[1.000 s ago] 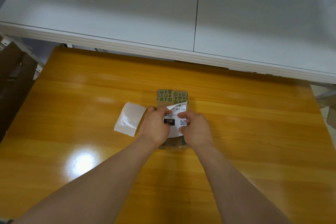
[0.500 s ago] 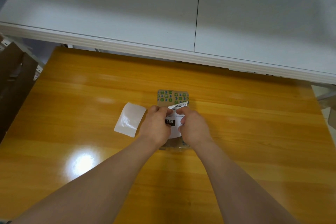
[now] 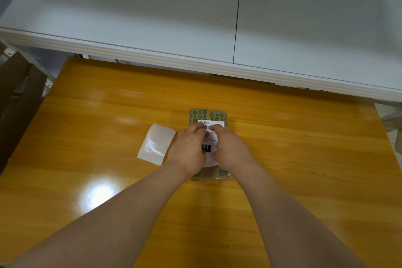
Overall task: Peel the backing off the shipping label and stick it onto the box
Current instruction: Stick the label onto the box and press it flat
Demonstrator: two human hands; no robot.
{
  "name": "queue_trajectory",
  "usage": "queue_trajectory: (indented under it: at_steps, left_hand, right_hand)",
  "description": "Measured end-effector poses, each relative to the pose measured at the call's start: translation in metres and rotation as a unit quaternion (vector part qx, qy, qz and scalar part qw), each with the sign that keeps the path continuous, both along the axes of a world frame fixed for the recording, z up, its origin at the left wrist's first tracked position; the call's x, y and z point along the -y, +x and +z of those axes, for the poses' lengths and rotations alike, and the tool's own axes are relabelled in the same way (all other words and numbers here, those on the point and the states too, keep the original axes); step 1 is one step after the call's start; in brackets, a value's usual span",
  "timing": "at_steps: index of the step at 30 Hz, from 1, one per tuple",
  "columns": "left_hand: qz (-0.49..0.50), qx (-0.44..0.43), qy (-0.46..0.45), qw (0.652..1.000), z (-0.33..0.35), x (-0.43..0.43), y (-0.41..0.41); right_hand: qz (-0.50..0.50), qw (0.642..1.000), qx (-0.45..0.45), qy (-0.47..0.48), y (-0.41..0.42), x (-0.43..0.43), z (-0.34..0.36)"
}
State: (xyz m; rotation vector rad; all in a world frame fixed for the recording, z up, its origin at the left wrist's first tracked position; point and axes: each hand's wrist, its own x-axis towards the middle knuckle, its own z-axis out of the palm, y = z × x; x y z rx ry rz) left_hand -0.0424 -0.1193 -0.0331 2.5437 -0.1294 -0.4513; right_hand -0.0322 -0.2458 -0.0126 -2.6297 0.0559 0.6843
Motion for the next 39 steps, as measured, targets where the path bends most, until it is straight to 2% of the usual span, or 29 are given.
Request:
queue_trajectory:
  at_steps: [16,30,39]
  left_hand:
    - [-0.043,-0.035,0.046,0.997,0.015,0.000,0.004]
    - [-0.037,-0.055,0.055,0.996,0.023,0.010,0.008]
    - [-0.041,-0.044,0.058,0.997,0.014,0.009,0.003]
  right_hand:
    - [0.051,0.998,-0.022,-0.022,0.009,-0.003,0.004]
    - [-0.045,0.999,-0.021,-0.012,0.007,0.001,0.002]
    - [-0.062,0.998,-0.010,0.010,-0.003,0.007,0.009]
